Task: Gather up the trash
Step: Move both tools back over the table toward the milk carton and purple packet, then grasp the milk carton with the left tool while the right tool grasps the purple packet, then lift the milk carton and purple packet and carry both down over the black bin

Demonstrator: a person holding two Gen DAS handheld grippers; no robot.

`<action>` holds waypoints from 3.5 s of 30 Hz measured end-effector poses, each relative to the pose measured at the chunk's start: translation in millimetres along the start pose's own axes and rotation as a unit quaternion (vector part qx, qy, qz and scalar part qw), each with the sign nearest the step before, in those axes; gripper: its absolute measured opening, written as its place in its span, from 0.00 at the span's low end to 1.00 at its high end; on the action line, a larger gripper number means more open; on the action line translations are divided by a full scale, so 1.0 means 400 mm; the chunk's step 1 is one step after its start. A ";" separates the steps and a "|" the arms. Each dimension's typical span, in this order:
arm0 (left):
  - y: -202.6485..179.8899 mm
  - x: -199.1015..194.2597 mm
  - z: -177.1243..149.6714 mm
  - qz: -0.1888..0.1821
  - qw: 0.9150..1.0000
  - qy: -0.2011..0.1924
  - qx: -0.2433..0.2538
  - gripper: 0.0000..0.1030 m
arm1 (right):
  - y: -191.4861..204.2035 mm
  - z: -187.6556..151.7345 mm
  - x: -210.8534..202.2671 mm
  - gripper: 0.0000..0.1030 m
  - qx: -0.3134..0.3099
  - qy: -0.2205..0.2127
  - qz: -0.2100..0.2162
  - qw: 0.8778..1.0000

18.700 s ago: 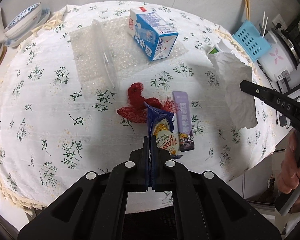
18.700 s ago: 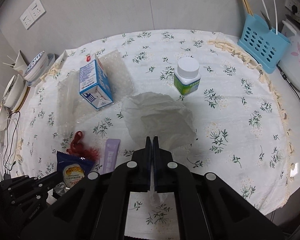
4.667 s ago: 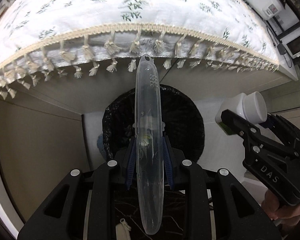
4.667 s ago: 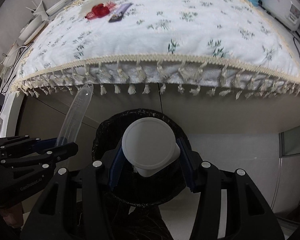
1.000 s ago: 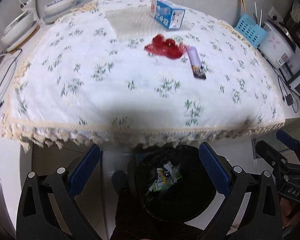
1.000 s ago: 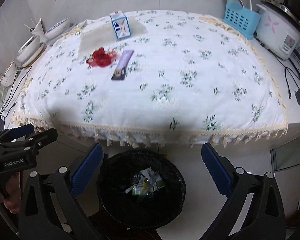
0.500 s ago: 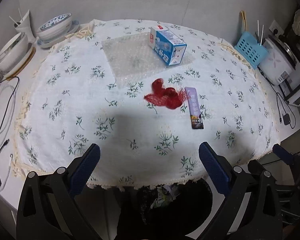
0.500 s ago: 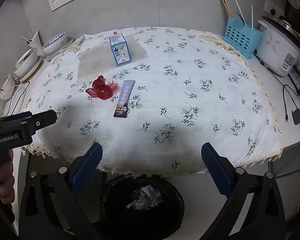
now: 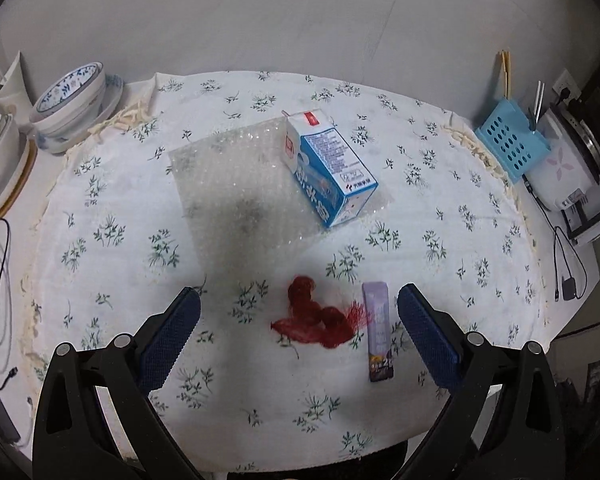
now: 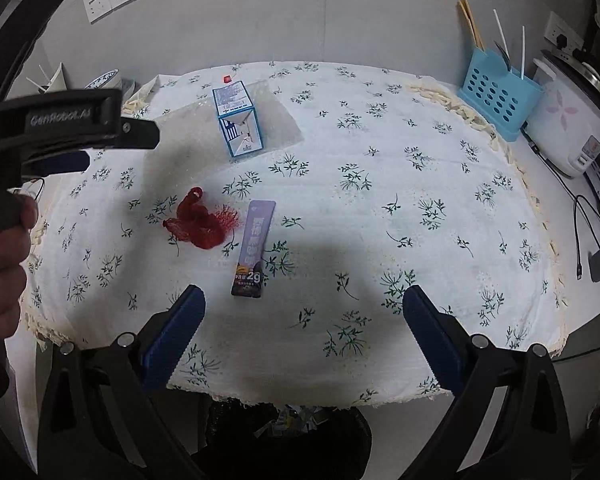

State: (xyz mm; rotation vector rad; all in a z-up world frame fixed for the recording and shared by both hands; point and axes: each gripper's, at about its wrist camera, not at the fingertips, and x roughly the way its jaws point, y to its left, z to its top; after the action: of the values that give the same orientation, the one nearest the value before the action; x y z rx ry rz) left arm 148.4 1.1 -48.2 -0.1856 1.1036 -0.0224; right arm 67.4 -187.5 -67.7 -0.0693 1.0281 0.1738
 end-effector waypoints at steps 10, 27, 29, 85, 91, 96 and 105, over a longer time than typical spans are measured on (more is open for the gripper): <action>-0.037 0.151 0.170 0.006 1.000 0.025 0.013 0.94 | 0.039 0.050 0.104 0.78 0.000 0.036 0.012 0.999; -0.068 0.275 0.248 -0.007 0.998 0.067 0.008 0.91 | 0.072 0.083 0.242 0.48 0.010 0.104 0.031 0.994; -0.073 0.281 0.252 -0.003 0.998 0.068 0.010 0.91 | 0.073 0.086 0.246 0.47 0.010 0.104 0.030 0.994; -0.014 0.043 0.085 0.010 0.998 0.038 0.038 0.40 | -0.056 0.050 0.116 0.16 0.059 0.078 0.025 0.995; -0.030 0.008 0.048 0.004 0.999 0.034 0.042 0.40 | -0.079 0.040 0.081 0.16 0.059 0.064 0.020 0.996; -0.036 -0.030 0.018 -0.001 0.999 0.028 0.041 0.40 | -0.088 0.029 0.056 0.16 0.059 0.057 0.020 0.996; -0.043 -0.083 -0.042 0.003 0.999 0.026 0.042 0.40 | -0.101 0.011 0.002 0.16 0.054 0.043 0.019 0.997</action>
State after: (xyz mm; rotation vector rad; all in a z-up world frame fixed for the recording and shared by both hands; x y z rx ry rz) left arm 119.9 -14.4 -23.5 -0.1072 1.1535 -0.0696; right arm 78.7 -226.5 -66.9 0.0417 1.1232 0.1505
